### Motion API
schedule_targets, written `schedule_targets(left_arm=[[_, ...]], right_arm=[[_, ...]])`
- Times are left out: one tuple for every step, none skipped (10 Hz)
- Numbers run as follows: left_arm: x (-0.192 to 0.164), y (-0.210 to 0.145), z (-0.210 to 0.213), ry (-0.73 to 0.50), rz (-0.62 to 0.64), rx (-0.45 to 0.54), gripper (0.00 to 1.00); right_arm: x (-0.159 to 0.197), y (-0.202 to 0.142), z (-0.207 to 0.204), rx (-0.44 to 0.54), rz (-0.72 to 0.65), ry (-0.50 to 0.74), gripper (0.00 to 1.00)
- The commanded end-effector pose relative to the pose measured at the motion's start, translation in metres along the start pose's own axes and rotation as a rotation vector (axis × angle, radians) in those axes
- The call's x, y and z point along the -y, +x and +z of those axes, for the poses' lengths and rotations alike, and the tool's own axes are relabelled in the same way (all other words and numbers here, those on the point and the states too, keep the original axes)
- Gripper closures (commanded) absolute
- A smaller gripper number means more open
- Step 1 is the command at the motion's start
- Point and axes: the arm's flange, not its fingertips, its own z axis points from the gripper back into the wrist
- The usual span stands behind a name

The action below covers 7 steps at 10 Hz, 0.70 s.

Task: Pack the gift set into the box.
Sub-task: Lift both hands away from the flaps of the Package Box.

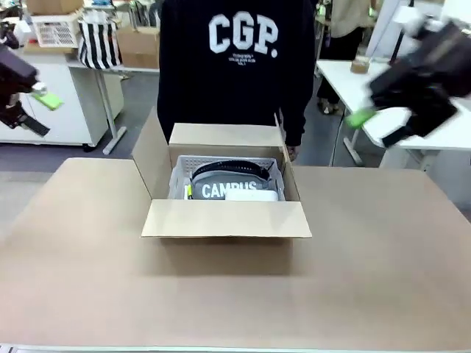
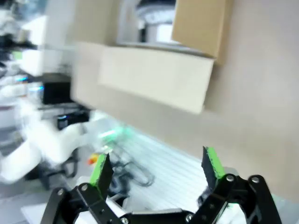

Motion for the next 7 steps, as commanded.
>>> schedule_targets(left_arm=[[-0.057, 0.003, 0.014, -0.307, 0.071, -0.065, 0.00], [-0.074, 0.003, 0.012, -0.365, 0.118, -0.073, 0.00], [-0.083, 0.007, 0.004, -0.369, 0.196, -0.017, 0.00], [-0.048, -0.026, 0.014, -0.296, 0.026, -0.024, 0.00], [-0.048, -0.026, 0.014, -0.296, 0.026, -0.024, 0.00], [-0.048, -0.026, 0.014, -0.296, 0.026, -0.024, 0.00], [-0.048, -0.026, 0.014, -0.296, 0.026, -0.024, 0.00]], right_arm=[[0.094, -0.010, 0.049, 0.105, -0.223, 0.266, 0.00], [0.126, -0.005, 0.055, 0.152, -0.355, 0.377, 0.00], [0.139, 0.006, 0.041, 0.314, -0.530, 0.323, 0.00], [0.086, -0.029, 0.064, 0.093, -0.194, 0.275, 0.00], [0.086, -0.029, 0.064, 0.093, -0.194, 0.275, 0.00], [0.086, -0.029, 0.064, 0.093, -0.194, 0.275, 0.00], [0.086, -0.029, 0.064, 0.093, -0.194, 0.275, 0.00]])
